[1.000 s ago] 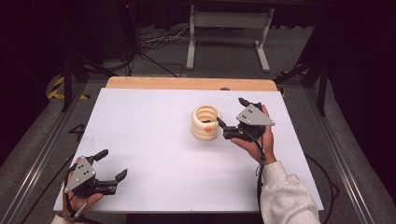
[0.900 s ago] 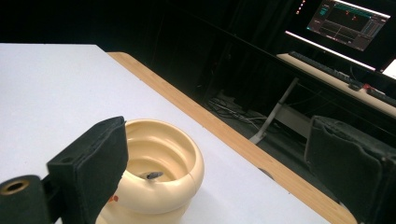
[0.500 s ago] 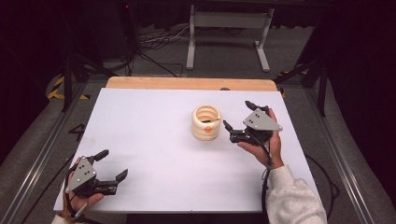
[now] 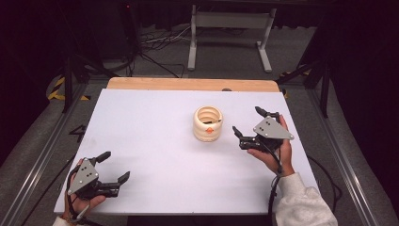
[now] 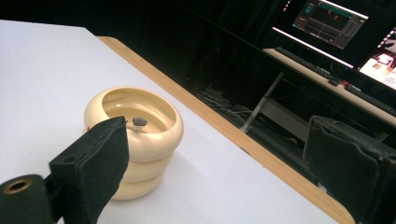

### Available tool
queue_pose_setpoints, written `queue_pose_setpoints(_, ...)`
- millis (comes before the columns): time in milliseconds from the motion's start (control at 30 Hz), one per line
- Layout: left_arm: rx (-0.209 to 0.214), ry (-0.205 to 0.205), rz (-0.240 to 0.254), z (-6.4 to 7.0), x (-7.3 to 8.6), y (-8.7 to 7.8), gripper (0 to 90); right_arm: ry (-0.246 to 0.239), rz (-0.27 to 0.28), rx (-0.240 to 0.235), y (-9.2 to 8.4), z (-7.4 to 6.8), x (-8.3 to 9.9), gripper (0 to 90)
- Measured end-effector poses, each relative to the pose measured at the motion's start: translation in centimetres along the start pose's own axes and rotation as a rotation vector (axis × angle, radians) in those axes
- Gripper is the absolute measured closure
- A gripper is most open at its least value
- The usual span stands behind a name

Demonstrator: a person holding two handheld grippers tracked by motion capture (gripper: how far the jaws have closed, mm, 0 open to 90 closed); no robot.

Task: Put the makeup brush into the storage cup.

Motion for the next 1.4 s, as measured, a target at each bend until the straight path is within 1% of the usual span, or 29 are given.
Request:
queue_pose_setpoints(33, 0.0, -0.001, 0.001, 0.0, 0.0, 0.0, 7.6, 0.001, -0.001, 0.005, -0.2, 0.1, 0.2, 7.4)
queue_pose_setpoints(167, 0.003, -0.004, 0.002, 0.0, 0.0, 0.0, 7.6, 0.005, -0.003, -0.004, -0.5, 0.0, 0.7, 7.5)
queue_pose_setpoints(367, 0.004, 0.003, -0.001, 0.1, 0.0, 0.1, 7.6, -0.014, -0.008, -0.005, -1.0, -0.4, 1.4, 7.4)
queue_pose_setpoints(500, 0.006, 0.0, 0.0, 0.1, 0.0, 0.1, 7.6, -0.028, -0.012, -0.005, -1.3, -0.6, 1.8, 7.3)
queue_pose_setpoints(567, 0.007, -0.001, 0.0, 0.1, 0.0, 0.1, 7.6, -0.023, -0.019, -0.013, -1.4, -0.7, 2.0, 7.0)
queue_pose_setpoints(700, 0.007, -0.001, 0.0, 0.1, 0.0, 0.1, 7.6, -0.03, -0.022, -0.014, -1.6, -0.9, 2.4, 7.1)
queue_pose_setpoints(767, 0.007, 0.005, 0.0, 0.1, 0.0, 0.0, 7.6, -0.034, -0.027, -0.014, -1.8, -1.0, 2.8, 7.1)
queue_pose_setpoints(900, 0.006, 0.005, 0.0, 0.1, 0.0, 0.0, 7.6, -0.042, -0.039, -0.011, -1.8, -1.1, 3.4, 7.1)
queue_pose_setpoints(1033, -0.005, 0.005, -0.002, 0.0, 0.0, 0.0, 7.6, -0.043, -0.054, -0.012, -2.2, -1.2, 4.1, 6.9)
queue_pose_setpoints(1100, -0.002, 0.007, -0.004, 0.0, 0.0, 0.0, 7.6, -0.041, -0.061, -0.011, -2.4, -1.2, 4.5, 6.9)
queue_pose_setpoints(1167, -0.001, 0.009, -0.004, 0.1, 0.0, 0.0, 7.6, -0.04, -0.061, -0.008, -2.5, -1.2, 4.6, 6.9)
queue_pose_setpoints(1200, 0.0, 0.01, -0.004, 0.1, 0.0, 0.0, 7.6, -0.038, -0.053, -0.012, -2.7, -1.3, 4.7, 7.4)
queue_pose_setpoints(1400, 0.001, 0.011, -0.003, 0.1, 0.0, 0.0, 7.6, -0.033, -0.062, -0.012, -3.3, -1.4, 5.8, 7.4)
Point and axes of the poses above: each handheld gripper's, and its own axes: y roughly forward along the jaws, x roughly out of its underside, z roughly to its right, the point moved 10 cm from there along y, roughly forward along the jaws, and after that the axes turned 10 degrees about -z, right-handed, at the moved point
